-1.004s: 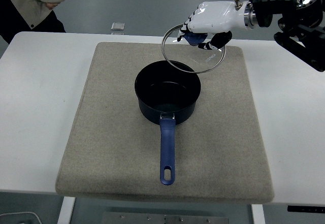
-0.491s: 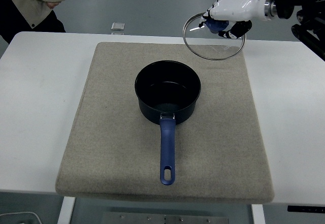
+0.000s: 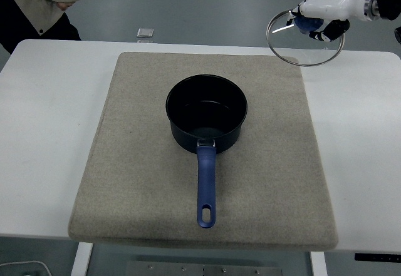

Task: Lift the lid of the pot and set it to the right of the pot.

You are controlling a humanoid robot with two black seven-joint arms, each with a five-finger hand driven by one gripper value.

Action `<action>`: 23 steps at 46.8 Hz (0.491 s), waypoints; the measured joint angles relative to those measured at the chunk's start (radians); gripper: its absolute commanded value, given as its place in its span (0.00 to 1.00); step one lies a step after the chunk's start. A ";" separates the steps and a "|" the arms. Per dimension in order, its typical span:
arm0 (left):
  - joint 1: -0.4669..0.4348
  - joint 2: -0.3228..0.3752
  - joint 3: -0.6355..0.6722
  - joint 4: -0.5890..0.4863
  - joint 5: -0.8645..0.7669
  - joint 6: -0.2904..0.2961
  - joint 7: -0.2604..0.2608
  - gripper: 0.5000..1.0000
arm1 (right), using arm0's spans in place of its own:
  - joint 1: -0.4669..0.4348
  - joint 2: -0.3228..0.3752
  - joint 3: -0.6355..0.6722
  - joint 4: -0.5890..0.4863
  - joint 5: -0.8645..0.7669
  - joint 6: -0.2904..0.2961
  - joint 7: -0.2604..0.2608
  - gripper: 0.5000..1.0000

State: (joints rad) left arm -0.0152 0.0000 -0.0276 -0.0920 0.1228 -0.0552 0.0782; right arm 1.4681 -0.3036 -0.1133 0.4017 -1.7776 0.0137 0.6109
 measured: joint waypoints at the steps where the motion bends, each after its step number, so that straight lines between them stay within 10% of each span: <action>1: 0.000 0.000 0.000 0.000 0.000 0.000 0.000 1.00 | -0.003 0.000 0.000 -0.001 0.000 0.000 0.000 0.00; 23: 0.000 0.000 0.000 0.000 0.000 0.000 0.000 1.00 | -0.053 -0.019 -0.018 0.004 0.000 -0.004 0.000 0.00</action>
State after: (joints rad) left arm -0.0154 0.0000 -0.0276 -0.0920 0.1226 -0.0552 0.0782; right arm 1.4148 -0.3227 -0.1317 0.4061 -1.7776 0.0095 0.6109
